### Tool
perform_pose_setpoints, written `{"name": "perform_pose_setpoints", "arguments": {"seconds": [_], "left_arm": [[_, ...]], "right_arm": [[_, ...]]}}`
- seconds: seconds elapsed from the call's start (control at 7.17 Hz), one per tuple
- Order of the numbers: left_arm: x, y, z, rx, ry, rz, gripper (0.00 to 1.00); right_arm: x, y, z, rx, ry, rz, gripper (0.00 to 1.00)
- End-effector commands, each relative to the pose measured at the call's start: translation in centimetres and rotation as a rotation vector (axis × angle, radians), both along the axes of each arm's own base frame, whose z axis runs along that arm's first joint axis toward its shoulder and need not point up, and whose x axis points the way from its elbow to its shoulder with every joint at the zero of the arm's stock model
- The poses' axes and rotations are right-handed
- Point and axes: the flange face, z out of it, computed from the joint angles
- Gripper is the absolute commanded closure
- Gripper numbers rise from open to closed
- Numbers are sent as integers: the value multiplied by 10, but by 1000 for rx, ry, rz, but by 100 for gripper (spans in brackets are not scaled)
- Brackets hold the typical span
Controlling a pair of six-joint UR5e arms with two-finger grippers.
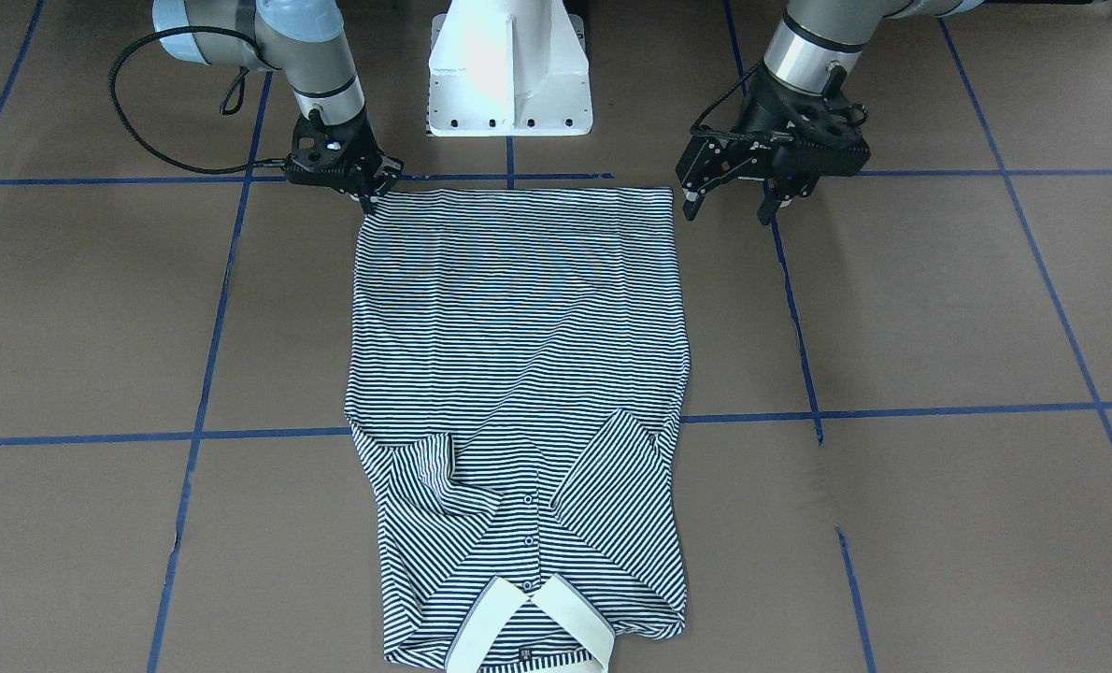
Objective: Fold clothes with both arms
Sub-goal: 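Lower the right gripper onto the hem corner nearest it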
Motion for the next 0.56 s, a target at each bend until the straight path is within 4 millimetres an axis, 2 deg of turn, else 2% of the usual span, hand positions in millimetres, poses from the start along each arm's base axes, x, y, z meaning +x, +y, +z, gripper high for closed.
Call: {"name": "perform_pose_setpoints", "arguments": {"seconds": [0.0, 0.14, 0.42], "left_arm": [[5, 4, -2, -27, -2, 4, 0], [7, 4, -4, -36, -17, 8, 0], [8, 4, -3, -35, -21, 13, 0]], "right_arm": [[1, 1, 2, -4, 3, -9, 0], [0, 2, 1, -17, 0, -7, 0], [2, 3, 13, -27, 21, -13, 0]]}}
